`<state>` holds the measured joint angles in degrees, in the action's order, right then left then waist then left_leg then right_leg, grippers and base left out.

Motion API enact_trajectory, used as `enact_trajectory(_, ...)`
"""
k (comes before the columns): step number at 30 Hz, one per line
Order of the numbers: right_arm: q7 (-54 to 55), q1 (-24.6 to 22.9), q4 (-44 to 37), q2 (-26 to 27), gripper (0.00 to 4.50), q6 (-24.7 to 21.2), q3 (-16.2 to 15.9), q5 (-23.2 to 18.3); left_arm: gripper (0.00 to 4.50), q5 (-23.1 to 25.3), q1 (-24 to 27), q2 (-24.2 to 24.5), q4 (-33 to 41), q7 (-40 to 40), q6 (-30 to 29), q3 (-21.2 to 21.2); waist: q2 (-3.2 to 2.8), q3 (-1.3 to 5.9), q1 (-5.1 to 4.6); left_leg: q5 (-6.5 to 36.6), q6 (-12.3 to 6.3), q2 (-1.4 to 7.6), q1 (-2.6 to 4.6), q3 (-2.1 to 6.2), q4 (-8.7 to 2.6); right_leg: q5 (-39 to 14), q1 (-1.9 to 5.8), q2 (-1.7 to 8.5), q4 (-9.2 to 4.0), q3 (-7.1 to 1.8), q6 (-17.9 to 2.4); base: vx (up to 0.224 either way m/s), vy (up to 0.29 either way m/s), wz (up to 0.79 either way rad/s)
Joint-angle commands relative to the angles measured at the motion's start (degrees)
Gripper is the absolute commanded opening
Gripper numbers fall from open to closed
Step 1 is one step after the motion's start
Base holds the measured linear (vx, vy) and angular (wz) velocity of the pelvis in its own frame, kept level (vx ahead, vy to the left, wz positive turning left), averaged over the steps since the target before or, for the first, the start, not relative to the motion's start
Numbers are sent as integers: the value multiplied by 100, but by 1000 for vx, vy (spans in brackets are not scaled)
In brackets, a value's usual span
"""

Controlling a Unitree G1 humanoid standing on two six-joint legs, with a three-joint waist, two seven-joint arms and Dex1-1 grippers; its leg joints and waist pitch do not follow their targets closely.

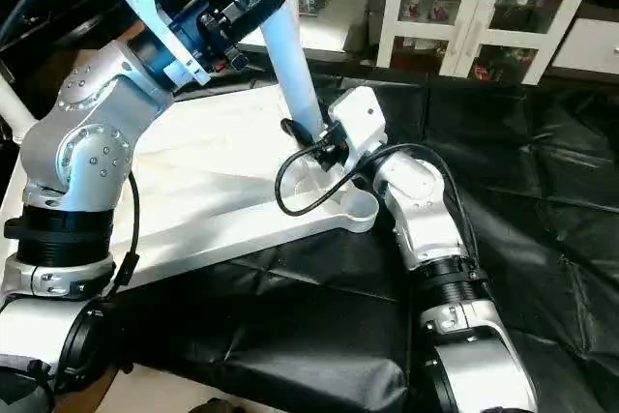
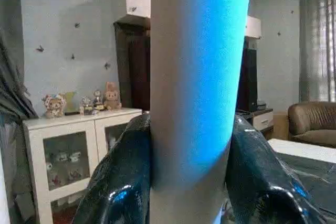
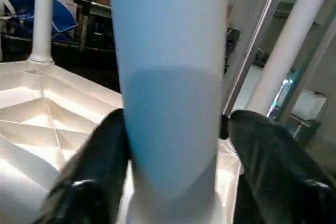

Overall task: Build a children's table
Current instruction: Insert table leg to table base

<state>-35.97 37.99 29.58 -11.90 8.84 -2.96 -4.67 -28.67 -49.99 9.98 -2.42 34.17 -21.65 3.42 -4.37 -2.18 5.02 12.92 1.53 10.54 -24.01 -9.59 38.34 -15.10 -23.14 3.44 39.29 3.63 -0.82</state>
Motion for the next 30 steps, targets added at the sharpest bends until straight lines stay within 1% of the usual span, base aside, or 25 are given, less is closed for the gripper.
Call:
enact_trajectory(1, -68, 139, 74, 19, 274, -82, -50, -69, 164, -66, 2, 65, 151, 36, -89, -16, 49, 490, -23, -990, -948, 269, 173, 113, -285, 1963, 351, 445, -280, -265, -1626, 0, 0, 0)
enact_trajectory(4, -102, 169, 126, 27, 270, -93, -39, -80, 164, -129, -12, 41, 166, 39, -161, 6, 47, 486, -22, -966, -931, 273, 172, 115, -289, 1904, 348, 447, -282, -263, -1638, 0, 0, 0)
enact_trajectory(5, -119, 174, 144, 30, 244, -109, -37, -90, 164, -155, -18, 24, 172, 29, -186, 16, 40, 488, -21, -966, -927, 273, 174, 116, -288, 1899, 347, 448, -283, -263, -1639, 0, 0, 0)
enact_trajectory(7, -137, 186, 183, 35, 232, -99, -35, -92, 164, -151, -16, 22, 189, 31, -203, 1, 45, 492, -20, -1012, -935, 264, 168, 116, -283, 1969, 349, 443, -276, -264, -1647, 0, 0, 0)
enact_trajectory(8, -155, 190, 191, 41, 227, -100, -30, -102, 164, -142, -5, 31, 195, 51, -210, -21, 29, 495, -21, -1036, -952, 263, 169, 118, -277, 2008, 347, 443, -270, -262, -1646, 0, 0, 0)
enact_trajectory(9, -162, 188, 188, 42, 216, -103, -29, -106, 164, -146, -3, 31, 194, 55, -213, -23, 40, 493, -26, -1033, -961, 263, 165, 116, -278, 2016, 349, 446, -275, -263, -1643, 0, 0, 0)
enact_trajectory(11, -182, 187, 188, 41, 198, -105, -28, -107, 164, -159, 0, 37, 187, 76, -229, -31, 36, 489, -26, -990, -951, 263, 163, 117, -284, 1976, 351, 447, -282, -261, -1643, 0, 0, 0)
enact_trajectory(14, -260, 181, 205, 27, 195, -98, -15, -124, 164, -179, -4, 60, 174, 129, -269, -52, 29, 495, -22, -965, -922, 271, 173, 120, -285, 1952, 349, 450, -281, -262, -1646, 0, 0, 0)
enact_trajectory(17, -284, 168, 195, 24, 191, -93, -16, -134, 164, -179, -1, 63, 173, 131, -274, -54, 30, 499, -20, -1043, -950, 268, 173, 120, -278, 2057, 346, 445, -272, -260, -1652, 0, 0, 0)
enact_trajectory(18, -313, 162, 189, 29, 191, -97, -6, -157, 164, -139, 1, 64, 156, 85, -262, -53, 18, 499, -19, -1042, -954, 265, 173, 118, -274, 2072, 345, 447, -270, -261, -1653, 0, 0, 0)
enact_trajectory(19, -330, 158, 184, 36, 191, -99, 4, -178, 164, -54, -9, 49, 103, -31, -216, -34, 27, 497, -21, -1016, -956, 265, 169, 118, -277, 2080, 351, 450, -274, -262, -1653, 0, 0, 0)
enact_trajectory(20, -338, 153, 184, 48, 190, -104, 21, -206, 164, -84, -31, 39, 26, -22, -276, -19, 27, 498, -21, -1007, -955, 270, 168, 120, -279, 2085, 355, 451, -274, -261, -1650, 0, 0, 0)
enact_trajectory(21, -328, 148, 181, 67, 189, -120, 49, -244, 220, -112, -16, 74, 25, 71, -326, -46, 27, 499, -19, -1019, -955, 269, 167, 122, -279, 2091, 355, 451, -271, -261, -1652, 0, 0, 0)
enact_trajectory(22, -328, 148, 181, 67, 189, -120, 49, -244, 220, -112, -16, 74, 25, 71, -326, -46, 26, 499, -20, -1011, -952, 271, 170, 122, -282, 2069, 350, 450, -272, -258, -1653, 0, 0, 0)
enact_trajectory(23, -303, 153, 186, 101, 189, -181, 136, -343, 234, -84, 31, 162, 82, 257, -333, -152, 15, 494, -22, -987, -947, 273, 175, 123, -285, 2027, 343, 452, -282, -260, -1652, 0, 0, 0)
enact_trajectory(24, -201, 180, 223, 138, 189, -293, 271, -462, 234, -104, 34, 120, 78, 158, -336, -93, 20, 494, -23, -965, -955, 269, 174, 121, -286, 2002, 346, 452, -283, -261, -1655, 0, 0, 0)
enact_trajectory(25, -88, 219, 288, 167, 189, -397, 426, -587, 234, -142, 25, 80, 51, 70, -346, -18, -2, 495, -21, -948, -950, 285, 184, 123, -290, 1988, 340, 461, -282, -270, -1666, 0, 0, 0)
enact_trajectory(27, 313, 347, 554, 183, 188, -489, 826, -808, 262, -206, -15, 5, -50, -172, -355, 180, 2, 498, -22, -974, -914, 295, 191, 124, -296, 1993, 333, 452, -279, -263, -1688, 0, 0, 0)
enact_trajectory(28, 473, 399, 680, 172, 188, -513, 1009, -916, 270, -254, -20, -5, -70, -215, -391, 238, 7, 506, -17, -999, -879, 292, 197, 123, -298, 1990, 335, 459, -278, -260, -1708, 0, 0, 0)
enact_trajectory(29, 673, 461, 858, 127, 188, -556, 1267, -1082, 272, -239, -4, -3, -70, -278, -379, 276, 26, 507, -13, -1035, -855, 280, 191, 113, -293, 2018, 338, 453, -273, -264, -1704, 0, 0, 0)
enact_trajectory(30, 673, 461, 858, 127, 188, -556, 1267, -1082, 281, -239, -4, -3, -70, -278, -379, 276, 49, 509, -12, -1047, -858, 274, 191, 108, -296, 2033, 343, 454, -277, -265, -1700, 0, 0, 0)
